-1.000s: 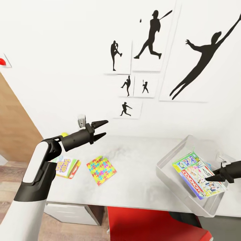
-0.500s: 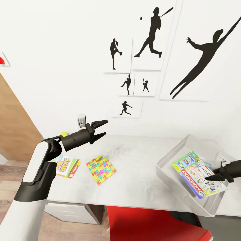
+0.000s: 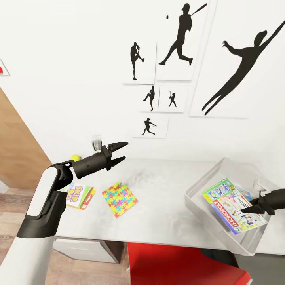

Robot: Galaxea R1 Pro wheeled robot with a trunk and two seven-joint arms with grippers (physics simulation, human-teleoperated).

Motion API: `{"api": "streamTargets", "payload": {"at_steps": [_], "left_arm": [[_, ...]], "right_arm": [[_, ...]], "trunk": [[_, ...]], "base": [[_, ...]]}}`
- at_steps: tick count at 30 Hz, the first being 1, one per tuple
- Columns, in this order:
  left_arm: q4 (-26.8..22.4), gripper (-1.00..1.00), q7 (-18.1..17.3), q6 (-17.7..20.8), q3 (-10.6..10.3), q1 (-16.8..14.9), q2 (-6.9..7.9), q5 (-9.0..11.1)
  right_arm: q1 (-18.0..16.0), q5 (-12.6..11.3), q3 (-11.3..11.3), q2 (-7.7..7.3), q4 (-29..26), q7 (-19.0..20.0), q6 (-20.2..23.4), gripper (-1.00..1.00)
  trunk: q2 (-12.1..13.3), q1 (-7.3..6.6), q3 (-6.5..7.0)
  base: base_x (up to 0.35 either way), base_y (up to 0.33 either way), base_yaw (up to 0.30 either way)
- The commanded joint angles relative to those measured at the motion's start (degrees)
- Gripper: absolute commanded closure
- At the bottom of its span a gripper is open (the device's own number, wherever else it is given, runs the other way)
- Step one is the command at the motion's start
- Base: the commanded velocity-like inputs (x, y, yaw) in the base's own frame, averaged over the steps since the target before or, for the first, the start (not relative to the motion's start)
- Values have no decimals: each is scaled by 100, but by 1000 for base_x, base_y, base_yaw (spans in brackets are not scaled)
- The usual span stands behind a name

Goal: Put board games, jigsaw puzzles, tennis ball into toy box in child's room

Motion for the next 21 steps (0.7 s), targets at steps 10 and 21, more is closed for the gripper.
{"api": "streamTargets", "payload": {"at_steps": [10,21], "left_arm": [[-4,-100,57,1,-9,-6,3,65],[-8,-100,57,1,-12,-6,3,62]], "right_arm": [[-9,28,9,7,-6,33,61,100],[-9,28,9,9,-7,29,57,100]], "trunk": [[-12,3,-100],[-12,3,-201]], "base": [[0,0,0],[0,0,0]]}}
